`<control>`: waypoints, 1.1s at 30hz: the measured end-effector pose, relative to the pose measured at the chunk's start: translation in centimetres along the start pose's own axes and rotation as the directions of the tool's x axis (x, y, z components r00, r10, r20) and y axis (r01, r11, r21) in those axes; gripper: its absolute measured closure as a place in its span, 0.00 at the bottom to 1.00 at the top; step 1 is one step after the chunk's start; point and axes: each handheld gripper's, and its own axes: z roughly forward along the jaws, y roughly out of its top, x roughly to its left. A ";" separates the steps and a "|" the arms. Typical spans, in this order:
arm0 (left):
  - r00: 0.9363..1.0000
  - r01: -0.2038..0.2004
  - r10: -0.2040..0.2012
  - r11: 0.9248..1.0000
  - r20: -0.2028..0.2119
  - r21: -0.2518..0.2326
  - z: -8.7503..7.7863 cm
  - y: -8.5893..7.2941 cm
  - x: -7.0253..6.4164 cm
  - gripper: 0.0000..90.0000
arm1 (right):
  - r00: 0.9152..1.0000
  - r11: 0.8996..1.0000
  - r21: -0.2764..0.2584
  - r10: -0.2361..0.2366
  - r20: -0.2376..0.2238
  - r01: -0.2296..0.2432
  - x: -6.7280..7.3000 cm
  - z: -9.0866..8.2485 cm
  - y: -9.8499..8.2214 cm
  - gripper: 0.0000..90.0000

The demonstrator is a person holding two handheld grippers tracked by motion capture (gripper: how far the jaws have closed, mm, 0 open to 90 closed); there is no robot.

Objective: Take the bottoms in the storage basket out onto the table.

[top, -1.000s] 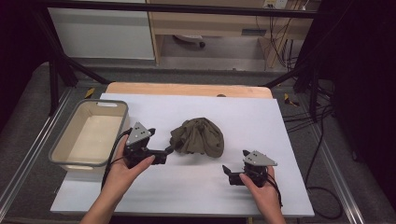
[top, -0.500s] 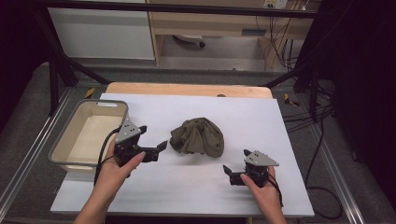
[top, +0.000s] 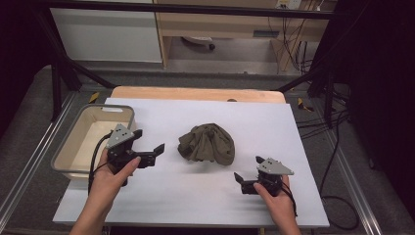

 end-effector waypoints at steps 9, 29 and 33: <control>0.999 0.016 -0.016 1.000 -0.046 -0.012 -1.7 0.4 1.9 0.08 | 1.000 1.000 0.013 -0.007 0.010 0.007 0.0 0.0 -0.1 0.02; 0.996 0.037 -0.041 0.998 -0.079 -0.049 -3.9 0.8 3.8 0.07 | 1.000 1.000 0.002 -0.005 0.015 0.005 -0.2 -0.8 -0.1 0.02; 0.994 0.049 -0.055 0.997 -0.098 -0.060 -4.8 0.7 4.6 0.07 | 1.000 1.000 0.008 -0.007 0.013 0.007 -0.1 -0.7 -0.1 0.02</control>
